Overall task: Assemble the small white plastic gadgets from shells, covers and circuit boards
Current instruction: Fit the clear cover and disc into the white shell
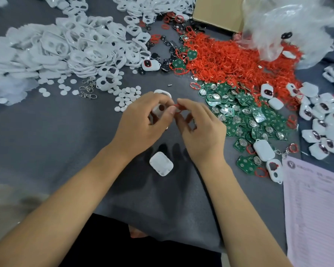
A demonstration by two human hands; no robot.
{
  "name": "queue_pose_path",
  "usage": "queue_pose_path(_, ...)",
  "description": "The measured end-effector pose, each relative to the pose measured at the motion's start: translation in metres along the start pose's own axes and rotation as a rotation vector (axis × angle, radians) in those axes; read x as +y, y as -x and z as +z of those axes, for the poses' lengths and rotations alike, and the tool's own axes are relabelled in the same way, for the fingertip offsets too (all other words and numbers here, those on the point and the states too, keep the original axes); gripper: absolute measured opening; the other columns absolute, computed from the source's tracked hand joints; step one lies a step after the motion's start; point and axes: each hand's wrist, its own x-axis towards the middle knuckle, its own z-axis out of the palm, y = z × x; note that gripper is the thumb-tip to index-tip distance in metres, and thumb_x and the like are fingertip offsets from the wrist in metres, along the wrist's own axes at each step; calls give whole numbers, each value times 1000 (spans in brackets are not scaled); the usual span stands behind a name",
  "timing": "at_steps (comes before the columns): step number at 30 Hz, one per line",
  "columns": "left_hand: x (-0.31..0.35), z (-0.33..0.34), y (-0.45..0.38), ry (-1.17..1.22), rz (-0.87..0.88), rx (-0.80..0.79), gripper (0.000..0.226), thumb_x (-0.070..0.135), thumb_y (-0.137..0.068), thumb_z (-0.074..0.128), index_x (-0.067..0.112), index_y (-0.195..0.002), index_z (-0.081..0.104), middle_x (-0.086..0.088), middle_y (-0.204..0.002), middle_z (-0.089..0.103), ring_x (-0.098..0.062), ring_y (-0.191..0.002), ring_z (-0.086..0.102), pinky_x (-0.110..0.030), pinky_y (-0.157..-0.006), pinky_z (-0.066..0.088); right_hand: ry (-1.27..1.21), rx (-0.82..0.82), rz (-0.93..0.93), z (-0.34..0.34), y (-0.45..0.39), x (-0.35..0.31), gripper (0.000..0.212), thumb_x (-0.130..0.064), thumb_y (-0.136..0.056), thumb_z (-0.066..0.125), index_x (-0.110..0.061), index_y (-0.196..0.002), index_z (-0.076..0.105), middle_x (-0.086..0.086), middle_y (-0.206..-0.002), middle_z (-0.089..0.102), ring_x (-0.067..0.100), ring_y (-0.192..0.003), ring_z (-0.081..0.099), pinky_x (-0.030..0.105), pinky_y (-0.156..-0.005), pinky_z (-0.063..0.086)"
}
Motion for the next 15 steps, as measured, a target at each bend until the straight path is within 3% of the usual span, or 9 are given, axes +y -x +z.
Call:
queue_pose_path(2, 0, 0, -1, 26, 29, -27, 23, 22, -107, 56, 17, -126, 69, 5, -93, 67, -10, -77, 60, -19, -70, 45, -80, 16, 67, -1, 0, 2, 26, -21, -89, 81, -13, -113, 76, -5, -97, 75, 11, -78, 66, 22, -73, 53)
queue_pose_path(5, 0, 0, 0, 89, -22, -74, 50, 23, -107, 61, 26, -154, 45, 2, -74, 63, -3, -63, 57, -9, -66, 42, -167, 65, 182, -6, -1, 7, 29, -26, -89, 81, -11, -114, 76, -7, -91, 69, 3, -78, 61, 14, -79, 49)
queue_pose_path(7, 2, 0, 2, 175, -98, -119, 56, 30, -103, 66, 31, -153, 42, 5, -78, 70, -4, -67, 69, -17, -68, 52, -194, 93, 199, -8, -1, 9, 30, -28, -92, 77, -11, -117, 75, -4, -93, 69, 5, -80, 61, 20, -77, 51)
queue_pose_path(9, 6, 0, 7, 245, -125, -137, 44, 32, -101, 68, 31, -141, 51, 8, -90, 77, -12, -74, 76, -30, -72, 59, -267, 116, 216, -9, -1, 7, 29, -23, -96, 72, -11, -122, 72, 1, -97, 69, 12, -82, 65, 25, -72, 52)
queue_pose_path(12, 12, 2, 17, 320, -136, -116, 31, 26, -104, 64, 25, -135, 57, 11, -98, 79, -9, -80, 78, -18, -67, 57, -301, 119, 214, -8, -1, 5, 29, -10, -98, 68, -8, -127, 68, 1, -103, 66, 9, -86, 64, 17, -70, 48)
queue_pose_path(15, 14, 4, 17, 299, -165, -97, 29, 21, -107, 59, 16, -136, 59, 13, -101, 79, -3, -87, 77, -13, -75, 55, -304, 86, 201, -10, -1, 3, 28, -7, -98, 64, -6, -125, 69, 2, -106, 68, 6, -85, 62, 14, -70, 46)
